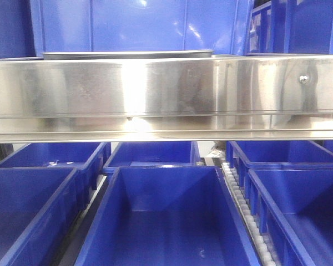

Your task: Stack silver trays without gaps

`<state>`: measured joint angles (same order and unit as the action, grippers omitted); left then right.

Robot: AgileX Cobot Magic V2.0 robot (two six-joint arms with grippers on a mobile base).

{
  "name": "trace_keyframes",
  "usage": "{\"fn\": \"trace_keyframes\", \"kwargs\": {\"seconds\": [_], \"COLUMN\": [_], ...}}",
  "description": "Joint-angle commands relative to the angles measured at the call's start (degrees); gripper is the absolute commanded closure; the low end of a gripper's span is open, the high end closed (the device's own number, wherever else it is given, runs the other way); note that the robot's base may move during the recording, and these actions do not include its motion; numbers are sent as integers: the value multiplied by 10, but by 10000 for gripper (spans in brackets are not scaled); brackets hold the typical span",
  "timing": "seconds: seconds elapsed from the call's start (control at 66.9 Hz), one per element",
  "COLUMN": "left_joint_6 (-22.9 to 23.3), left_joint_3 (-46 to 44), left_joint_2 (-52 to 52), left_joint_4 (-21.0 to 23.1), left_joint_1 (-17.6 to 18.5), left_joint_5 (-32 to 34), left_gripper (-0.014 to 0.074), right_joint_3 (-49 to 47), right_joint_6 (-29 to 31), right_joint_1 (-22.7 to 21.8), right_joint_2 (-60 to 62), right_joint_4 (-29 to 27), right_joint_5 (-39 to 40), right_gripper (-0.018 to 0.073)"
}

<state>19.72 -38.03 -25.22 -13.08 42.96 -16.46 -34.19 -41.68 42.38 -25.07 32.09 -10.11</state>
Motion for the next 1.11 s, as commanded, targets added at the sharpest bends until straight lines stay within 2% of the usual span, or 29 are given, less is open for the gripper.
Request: {"fn": "trace_keyframes", "kwargs": {"seconds": [0.0, 0.06, 0.135, 0.194, 0.239, 0.329, 0.404, 0.463, 0.538, 0.673, 0.867, 0.942, 1.001, 1.091], "left_joint_6": [-1, -1, -1, -1, -1, -1, -1, -1, -1, -1, -1, -1, -1, -1], "left_joint_3": [0, 0, 0, 0, 0, 0, 0, 0, 0, 0, 0, 0, 0, 0], "left_joint_2": [4, 4, 4, 4, 4, 4, 4, 4, 4, 4, 4, 4, 4, 4], "left_joint_4": [-2, -2, -2, -2, -2, -2, -2, -2, -2, -2, -2, -2, -2, -2], "left_joint_1": [4, 4, 4, 4, 4, 4, 4, 4, 4, 4, 4, 4, 4, 4], "left_joint_5": [8, 8, 8, 8, 8, 8, 8, 8, 8, 8, 8, 8, 8, 8], "left_gripper": [603, 603, 603, 603, 603, 603, 603, 603, 603, 603, 603, 603, 603, 603], "right_joint_3": [2, 5, 15, 25, 39, 91, 139, 170, 209, 264, 341, 342, 342, 342], "right_joint_6": [4, 14, 107, 157, 170, 229, 343, 395, 398, 398, 398, 398, 398, 398], "right_joint_1": [0, -2, -16, -47, -76, -150, -212, -255, -300, -351, -383, -392, -401, -419], "right_joint_2": [3, 9, 23, 33, 41, 54, 63, 71, 87, 136, 214, 248, 251, 251], "right_joint_4": [6, -7, -37, -82, -106, -150, -258, -296, -310, -342, -342, -342, -342, -342], "right_joint_5": [7, -7, -65, -127, -134, -47, 34, 71, 106, 108, 108, 106, 60, 58], "right_gripper": [576, 576, 576, 576, 576, 576, 576, 576, 576, 576, 576, 576, 576, 576]}}
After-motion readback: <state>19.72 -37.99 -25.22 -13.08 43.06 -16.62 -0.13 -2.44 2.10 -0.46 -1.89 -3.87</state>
